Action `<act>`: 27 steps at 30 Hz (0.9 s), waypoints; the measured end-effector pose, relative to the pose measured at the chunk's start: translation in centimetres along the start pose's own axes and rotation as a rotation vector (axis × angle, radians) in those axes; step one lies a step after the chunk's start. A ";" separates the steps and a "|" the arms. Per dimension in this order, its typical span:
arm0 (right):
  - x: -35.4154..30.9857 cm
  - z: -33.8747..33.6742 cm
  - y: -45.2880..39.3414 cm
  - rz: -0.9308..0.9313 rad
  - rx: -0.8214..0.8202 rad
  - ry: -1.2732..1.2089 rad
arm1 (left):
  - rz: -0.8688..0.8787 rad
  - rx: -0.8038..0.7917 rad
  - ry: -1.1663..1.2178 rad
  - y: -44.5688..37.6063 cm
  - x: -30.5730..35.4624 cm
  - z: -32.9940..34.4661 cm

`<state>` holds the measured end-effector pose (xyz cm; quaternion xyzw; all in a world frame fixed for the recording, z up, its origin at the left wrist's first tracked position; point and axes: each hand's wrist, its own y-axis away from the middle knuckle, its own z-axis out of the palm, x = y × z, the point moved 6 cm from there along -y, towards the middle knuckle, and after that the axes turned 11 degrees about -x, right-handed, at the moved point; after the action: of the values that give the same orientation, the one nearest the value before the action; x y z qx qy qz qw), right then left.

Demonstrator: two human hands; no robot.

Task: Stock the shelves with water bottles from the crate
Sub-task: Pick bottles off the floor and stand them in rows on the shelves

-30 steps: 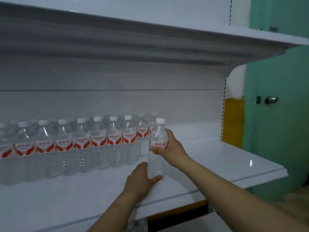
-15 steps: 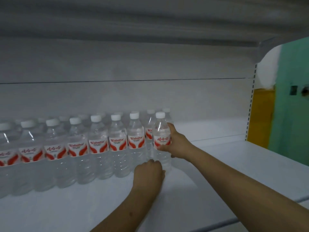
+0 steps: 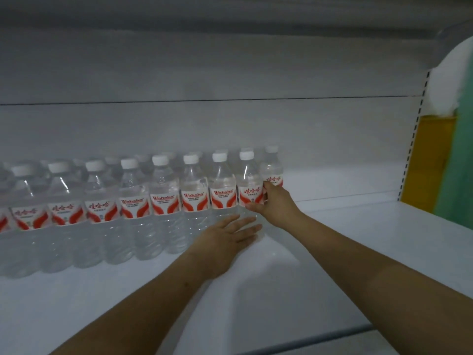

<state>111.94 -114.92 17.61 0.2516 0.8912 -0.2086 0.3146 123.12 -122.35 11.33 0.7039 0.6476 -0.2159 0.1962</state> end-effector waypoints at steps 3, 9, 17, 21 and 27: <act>-0.3 -0.4 2.1 0.033 -0.036 0.041 | -0.040 -0.047 0.209 0.4 1.4 -0.4; 0.5 -6.0 9.9 0.153 0.067 0.185 | -0.085 0.065 0.805 1.5 8.9 -6.4; 5.5 -18.1 28.4 0.339 0.331 0.381 | 0.281 0.203 1.142 1.4 29.9 -16.9; 11.2 -20.1 43.2 0.544 0.416 0.417 | 0.479 -0.070 1.213 1.4 44.3 -15.6; 25.8 -12.7 69.1 1.049 0.426 0.240 | 0.763 -0.685 0.953 5.7 65.8 -13.0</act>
<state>128.80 -45.69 -5.21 0.7393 0.6151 -0.1695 0.2153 133.95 -61.20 -14.63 0.7986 0.4021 0.4168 0.1637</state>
